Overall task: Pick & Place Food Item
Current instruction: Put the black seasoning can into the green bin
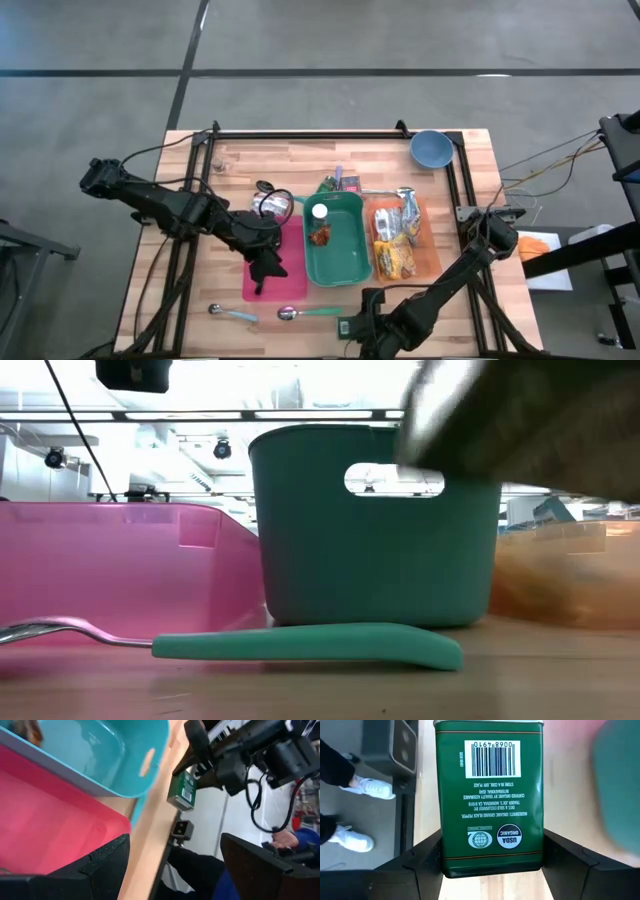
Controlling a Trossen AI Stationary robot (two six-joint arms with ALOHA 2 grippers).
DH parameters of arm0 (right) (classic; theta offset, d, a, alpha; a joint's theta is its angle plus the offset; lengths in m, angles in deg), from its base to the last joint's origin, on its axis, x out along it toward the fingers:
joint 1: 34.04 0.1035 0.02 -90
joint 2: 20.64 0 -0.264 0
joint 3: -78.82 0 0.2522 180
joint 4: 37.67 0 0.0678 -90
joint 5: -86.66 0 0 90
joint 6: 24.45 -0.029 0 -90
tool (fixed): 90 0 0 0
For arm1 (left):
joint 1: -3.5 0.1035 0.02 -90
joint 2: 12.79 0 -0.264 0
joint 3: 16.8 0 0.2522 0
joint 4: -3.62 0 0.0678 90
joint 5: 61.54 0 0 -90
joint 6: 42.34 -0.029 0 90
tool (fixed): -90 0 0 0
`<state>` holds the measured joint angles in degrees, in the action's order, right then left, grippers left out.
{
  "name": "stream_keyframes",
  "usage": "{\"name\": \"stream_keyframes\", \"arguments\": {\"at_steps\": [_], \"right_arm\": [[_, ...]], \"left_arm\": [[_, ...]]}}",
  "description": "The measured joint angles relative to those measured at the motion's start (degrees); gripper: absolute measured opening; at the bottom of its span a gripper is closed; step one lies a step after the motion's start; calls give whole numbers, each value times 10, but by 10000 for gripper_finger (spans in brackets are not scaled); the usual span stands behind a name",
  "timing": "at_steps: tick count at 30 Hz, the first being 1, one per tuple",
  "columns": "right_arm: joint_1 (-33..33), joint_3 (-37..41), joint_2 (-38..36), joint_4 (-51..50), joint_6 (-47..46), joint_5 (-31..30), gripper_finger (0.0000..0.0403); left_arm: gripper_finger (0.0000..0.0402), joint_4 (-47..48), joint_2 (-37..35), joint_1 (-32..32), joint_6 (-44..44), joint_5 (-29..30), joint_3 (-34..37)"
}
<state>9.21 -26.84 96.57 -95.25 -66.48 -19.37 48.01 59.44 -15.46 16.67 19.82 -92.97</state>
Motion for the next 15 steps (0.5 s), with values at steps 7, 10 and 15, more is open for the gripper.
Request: {"name": "stream_keyframes", "arguments": {"at_steps": [7,10,15], "right_arm": [[-2,-94,0,-111,71,-76,260],[-9,-135,0,-149,102,-101,260],[-32,-206,0,-203,163,-147,260]], "left_arm": [[310,-24,0,0,29,-11,0],[310,-44,0,-1,52,-20,0],[310,-97,5,-1,96,-44,-3]]}}
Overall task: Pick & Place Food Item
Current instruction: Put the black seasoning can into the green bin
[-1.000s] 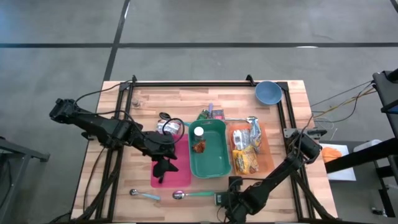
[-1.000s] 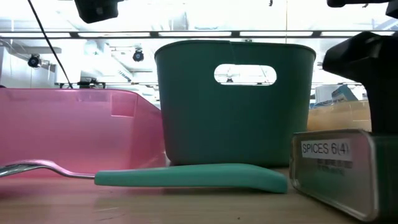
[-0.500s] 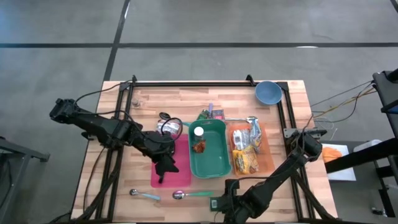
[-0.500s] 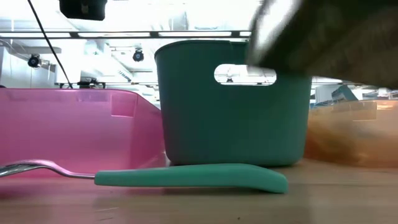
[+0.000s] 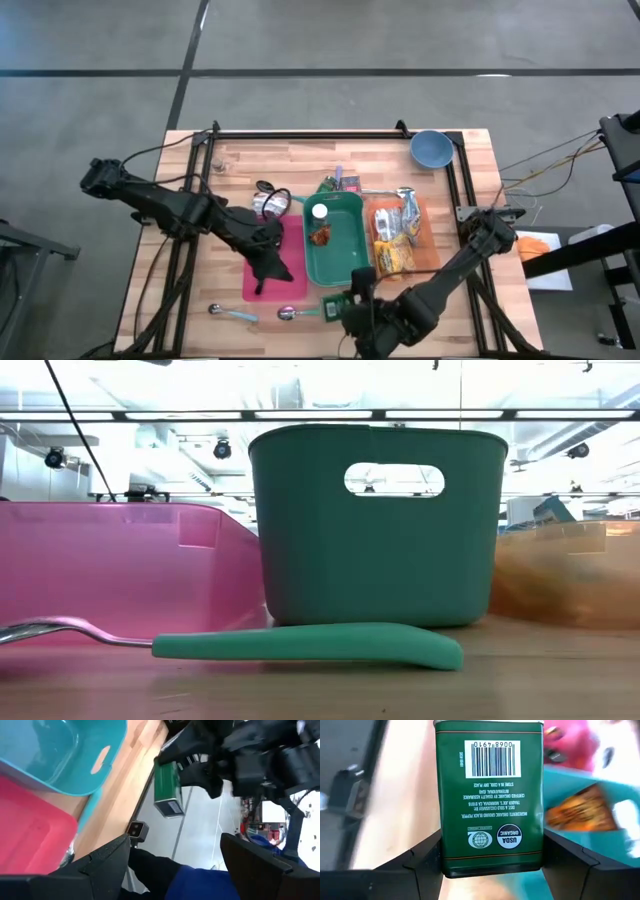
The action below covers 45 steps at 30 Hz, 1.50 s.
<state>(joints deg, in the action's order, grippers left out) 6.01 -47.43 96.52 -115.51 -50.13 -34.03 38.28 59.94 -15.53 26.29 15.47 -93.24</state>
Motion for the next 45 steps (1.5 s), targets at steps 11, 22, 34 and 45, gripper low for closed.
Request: {"name": "stream_keyframes", "arguments": {"at_steps": [11,22,34,45], "right_arm": [[-60,-52,0,-21,99,-16,260],[-62,-52,0,-9,149,-37,260],[-61,-52,0,19,168,-42,260],[-61,-52,0,24,171,-56,260]], "left_arm": [[310,-99,81,4,4,-73,-3],[310,-126,112,29,4,-98,-4],[233,-192,130,34,-36,-118,-4],[127,-190,130,35,-30,-140,1]]}}
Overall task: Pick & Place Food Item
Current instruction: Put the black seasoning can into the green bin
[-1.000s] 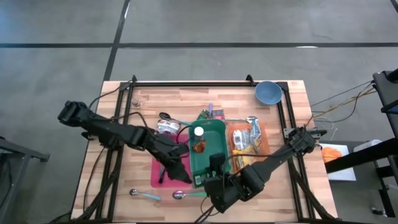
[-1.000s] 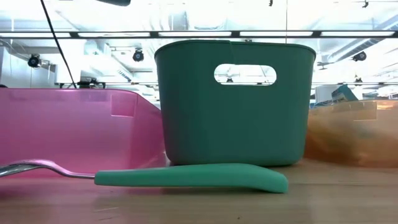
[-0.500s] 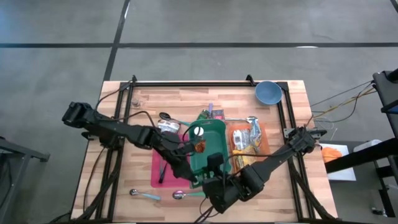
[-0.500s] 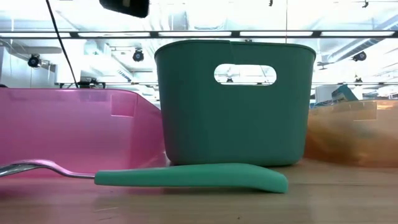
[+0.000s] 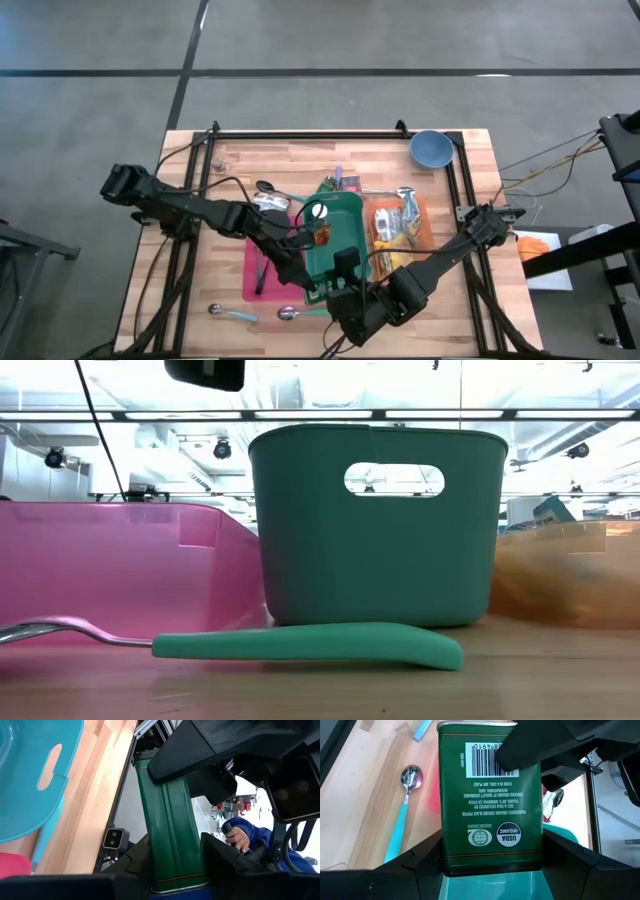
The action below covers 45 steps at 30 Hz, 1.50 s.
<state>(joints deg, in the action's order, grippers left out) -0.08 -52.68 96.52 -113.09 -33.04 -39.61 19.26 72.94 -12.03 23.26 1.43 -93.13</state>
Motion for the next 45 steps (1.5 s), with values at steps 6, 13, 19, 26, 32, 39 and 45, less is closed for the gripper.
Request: {"name": "stream_keyframes", "arguments": {"at_steps": [6,13,19,26,32,39,45], "right_arm": [[0,0,0,24,-22,-8,305],[-3,1,0,39,-74,-25,360],[-5,-21,-1,39,-122,-34,364],[-19,-80,-3,35,-200,-31,365],[-34,-139,-3,33,-223,-22,366],[-67,-167,-23,65,-283,74,366],[-105,-170,-41,74,-353,152,366]], "left_arm": [[121,-8,-1,-1,-14,-13,0],[120,-11,-24,-1,-25,-13,-2],[120,-5,-62,1,-57,16,-2],[120,60,-126,5,-123,94,-1],[120,84,-170,5,-194,140,-1],[120,89,-198,-1,-280,166,-1],[120,87,-200,-8,-365,204,0]]}}
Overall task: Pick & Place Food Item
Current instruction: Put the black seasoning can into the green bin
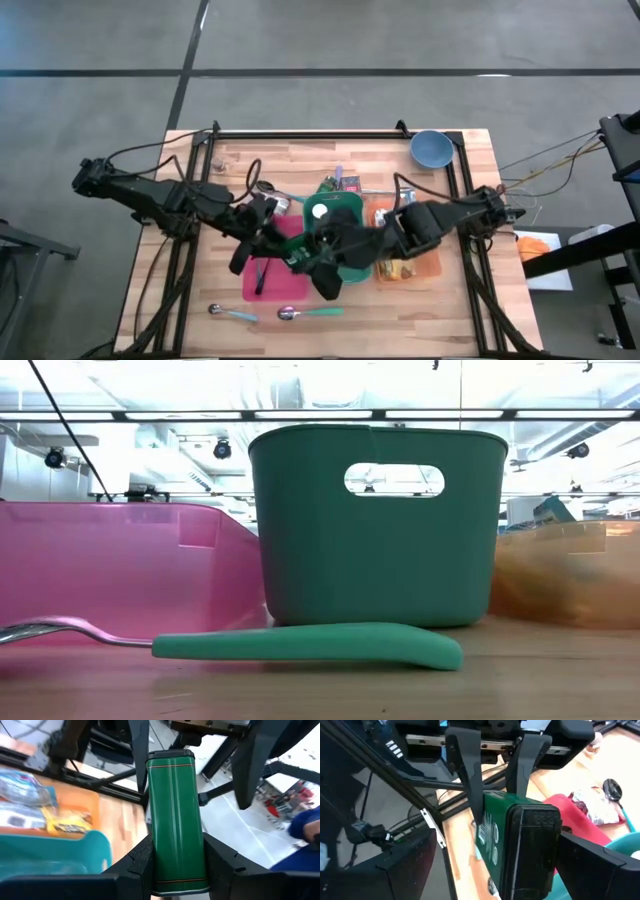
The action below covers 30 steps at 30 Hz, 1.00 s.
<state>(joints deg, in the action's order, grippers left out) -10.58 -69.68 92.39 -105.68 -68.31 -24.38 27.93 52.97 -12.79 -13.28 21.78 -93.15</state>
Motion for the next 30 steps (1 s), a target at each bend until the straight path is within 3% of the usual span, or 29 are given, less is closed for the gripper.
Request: {"name": "stream_keyframes", "arguments": {"at_steps": [14,18,26,30], "right_arm": [[-45,0,-4,-5,-8,82,354],[-48,0,-4,-14,-7,95,295],[-48,0,-4,-10,1,97,129],[-47,1,-3,-6,3,103,117]], "left_arm": [[120,0,0,0,-38,11,0],[120,1,-5,0,-38,10,0],[120,1,-15,0,-38,0,0],[125,1,-15,-1,-35,0,0]]}}
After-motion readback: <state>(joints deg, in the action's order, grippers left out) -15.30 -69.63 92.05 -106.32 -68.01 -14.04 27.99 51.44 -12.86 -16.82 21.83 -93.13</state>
